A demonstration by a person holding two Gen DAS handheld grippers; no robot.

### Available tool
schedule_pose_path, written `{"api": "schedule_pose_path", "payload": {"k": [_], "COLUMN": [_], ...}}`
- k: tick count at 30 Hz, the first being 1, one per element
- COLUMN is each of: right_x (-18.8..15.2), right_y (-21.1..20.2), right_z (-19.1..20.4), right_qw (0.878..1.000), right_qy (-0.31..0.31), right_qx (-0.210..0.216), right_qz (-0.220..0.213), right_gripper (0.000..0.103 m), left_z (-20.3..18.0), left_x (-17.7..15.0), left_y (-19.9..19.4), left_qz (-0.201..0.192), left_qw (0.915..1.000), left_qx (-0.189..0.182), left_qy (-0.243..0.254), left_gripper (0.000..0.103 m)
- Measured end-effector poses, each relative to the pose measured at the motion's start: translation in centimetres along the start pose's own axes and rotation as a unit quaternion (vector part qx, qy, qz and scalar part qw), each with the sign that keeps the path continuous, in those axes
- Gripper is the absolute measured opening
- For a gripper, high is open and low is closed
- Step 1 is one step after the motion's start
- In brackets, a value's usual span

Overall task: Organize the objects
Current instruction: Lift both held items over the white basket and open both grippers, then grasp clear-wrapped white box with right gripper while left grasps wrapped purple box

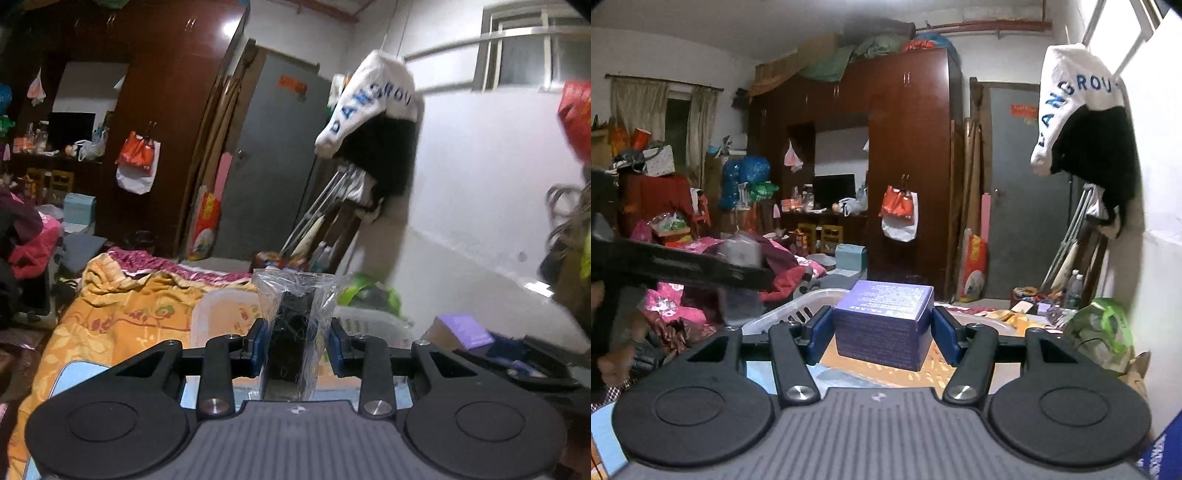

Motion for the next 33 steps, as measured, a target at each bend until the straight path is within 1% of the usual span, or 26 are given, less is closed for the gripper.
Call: {"api": "schedule_pose_path", "payload": {"k": [1, 2, 3, 4, 5, 7, 8, 10, 12, 13, 15, 16, 18, 20, 22, 24, 27, 29, 30, 31, 32, 33], "right_x": [-0.3, -0.6, -0.9, -1.0, -1.0, -0.8, -0.6, -1.2, -3.4, -4.4, -7.6, -8.2, -10.3, -11.3, -11.3, -11.6, -12.0, -12.7, -13.1, -13.5, -13.6, -13.8], "right_y": [0.4, 0.7, 0.9, 0.6, 0.1, -1.9, -3.4, -6.6, -10.3, -11.5, -14.2, -14.4, -14.8, -13.8, -12.2, -11.5, -11.2, -11.7, -12.1, -12.3, -12.3, -12.3], "right_z": [0.0, 0.1, 0.2, -0.2, -0.4, -0.4, -0.5, -0.6, -0.4, -0.4, 0.0, -0.2, -0.1, -0.4, -1.2, -1.9, -2.6, -2.3, -2.1, -1.9, -1.7, -1.6], "right_qw": [1.000, 1.000, 1.000, 1.000, 1.000, 1.000, 0.999, 0.998, 0.998, 0.997, 0.998, 0.997, 0.995, 0.991, 0.990, 0.989, 0.986, 0.986, 0.986, 0.986, 0.985, 0.985], "right_qy": [0.001, 0.001, 0.001, 0.003, 0.006, 0.015, 0.020, 0.041, 0.057, 0.060, 0.056, 0.063, 0.097, 0.129, 0.137, 0.143, 0.161, 0.163, 0.163, 0.162, 0.164, 0.166], "right_qx": [0.001, 0.005, 0.002, -0.011, -0.023, -0.021, -0.019, -0.014, -0.012, -0.017, -0.030, -0.033, -0.023, -0.014, -0.018, -0.022, -0.012, -0.001, 0.003, 0.011, 0.019, 0.025], "right_qz": [0.001, 0.002, 0.006, 0.006, 0.001, -0.013, -0.021, -0.035, -0.037, -0.038, -0.030, -0.030, -0.021, 0.001, 0.020, 0.030, 0.038, 0.043, 0.044, 0.046, 0.046, 0.045], "right_gripper": [0.063, 0.067, 0.075, 0.095, 0.103, 0.103, 0.103, 0.103, 0.103, 0.103, 0.103, 0.103, 0.103, 0.103, 0.103, 0.103, 0.089, 0.077, 0.074, 0.068, 0.057, 0.053], "left_z": [-0.2, -0.3, -0.2, -0.1, 0.0, 0.0, 0.1, 0.4, 1.0, 1.5, 2.8, 3.5, 4.2, 4.8, 5.4, 6.0, 6.3, 6.4, 6.6, 6.6, 6.6, 6.6], "left_x": [-0.3, -0.7, -1.0, -1.3, -1.5, -1.5, -1.6, -2.3, -3.5, -4.4, -6.6, -8.0, -9.8, -11.4, -12.4, -13.1, -13.9, -14.4, -14.5, -14.5, -14.6, -14.8], "left_y": [0.4, 0.7, 0.8, 0.8, 0.2, -1.9, -3.4, -7.1, -11.2, -12.9, -15.7, -16.9, -17.7, -17.3, -16.7, -16.4, -15.6, -15.4, -15.3, -15.1, -14.9, -14.7], "left_qz": [0.000, -0.003, -0.001, -0.001, -0.005, -0.022, -0.030, -0.045, -0.076, -0.087, -0.097, -0.098, -0.083, -0.062, -0.046, -0.036, -0.014, -0.002, 0.000, 0.002, 0.004, 0.005], "left_qw": [1.0000, 1.0000, 1.0000, 1.0000, 0.9999, 0.9992, 0.9990, 0.9982, 0.9957, 0.9949, 0.9943, 0.9946, 0.9963, 0.9978, 0.9979, 0.9981, 0.9988, 0.9985, 0.9983, 0.9983, 0.9983, 0.9983], "left_qx": [-0.003, -0.006, -0.005, 0.001, 0.005, 0.004, 0.004, -0.003, -0.019, -0.015, 0.001, 0.004, 0.001, 0.002, 0.012, 0.015, 0.003, 0.005, 0.007, 0.008, 0.005, 0.005], "left_qy": [0.002, 0.003, 0.006, 0.009, 0.014, 0.032, 0.032, 0.040, 0.049, 0.050, 0.044, 0.034, 0.019, 0.024, 0.043, 0.047, 0.046, 0.055, 0.057, 0.057, 0.057, 0.057], "left_gripper": [0.039, 0.043, 0.065, 0.093, 0.098, 0.099, 0.099, 0.099, 0.099, 0.099, 0.099, 0.099, 0.099, 0.099, 0.097, 0.097, 0.097, 0.097, 0.097, 0.097, 0.097, 0.097]}}
Point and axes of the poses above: each gripper's, at about its wrist camera, not at the fingertips, and y roughly the way its jaws point, z to its left, x to its top, the point moved 10 cm from there along y, roughly the way its jaws point, and after that the axes turned 13 degrees about -z, right-handed, at the moved point
